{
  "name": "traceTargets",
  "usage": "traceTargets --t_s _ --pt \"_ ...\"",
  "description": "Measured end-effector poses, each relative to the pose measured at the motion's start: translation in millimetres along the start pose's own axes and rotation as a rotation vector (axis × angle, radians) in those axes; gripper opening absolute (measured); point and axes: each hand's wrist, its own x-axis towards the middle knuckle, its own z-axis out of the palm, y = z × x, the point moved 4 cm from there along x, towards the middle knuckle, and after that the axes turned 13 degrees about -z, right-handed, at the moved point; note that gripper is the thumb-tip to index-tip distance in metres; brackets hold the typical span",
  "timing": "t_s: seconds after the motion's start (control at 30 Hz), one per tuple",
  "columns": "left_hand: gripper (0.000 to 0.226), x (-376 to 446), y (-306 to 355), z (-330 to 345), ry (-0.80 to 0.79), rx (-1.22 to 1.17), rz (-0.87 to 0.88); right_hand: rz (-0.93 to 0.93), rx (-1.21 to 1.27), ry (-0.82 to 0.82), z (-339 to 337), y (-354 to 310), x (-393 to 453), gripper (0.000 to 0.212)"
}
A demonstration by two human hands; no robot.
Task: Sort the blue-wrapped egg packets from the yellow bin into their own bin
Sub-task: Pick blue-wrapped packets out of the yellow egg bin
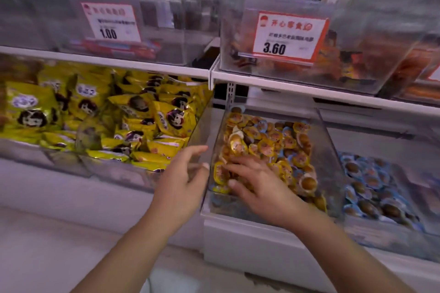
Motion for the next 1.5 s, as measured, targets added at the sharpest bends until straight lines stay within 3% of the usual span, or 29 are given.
traceTargets --t_s 0.3,0.57,0.83,1.03,1.13,1.23,1.3,1.43,1.5 --pt "0.031 26.5 0.2 23.7 -0.001 -0.021 -0.024 0.102 -0.095 -0.090 19.8 21.3 32.9 0.070" --pt "0.026 32.8 -1.8 22.2 -0.088 -0.090 -0.056 0.036 -0.142 0.034 -10.1 44.0 20.4 0.028" --pt "0.028 24.3 2.4 17.3 -0.061 -0.035 -0.006 0.204 -0.137 0.098 -41.0 78.5 -19.9 0.028" --pt "0.027 9.3 23.7 13.4 0.116 0.087 0.294 0.350 -0.140 0.309 -49.5 80.2 -21.7 0.024" --pt "0.023 3.4 33.7 14.4 0.175 0.112 0.431 0.310 -0.118 0.455 -60.6 74.7 -23.0 0.031" --pt "0.023 -1.8 39.7 21.3 0.186 0.150 0.538 0.243 -0.028 0.480 -65.6 66.2 -21.4 0.038" --pt "0.023 -4.3 41.2 32.2 0.110 0.274 0.566 0.226 -0.070 0.445 -66.5 64.7 -21.2 0.038" --pt "0.031 -14.2 26.0 76.9 -0.320 0.720 0.520 0.278 -0.342 0.243 -61.7 73.5 -26.9 0.036" --pt "0.039 -17.7 20.2 88.4 -0.372 0.865 0.494 0.273 -0.305 0.244 -59.5 73.1 -26.9 0.035"
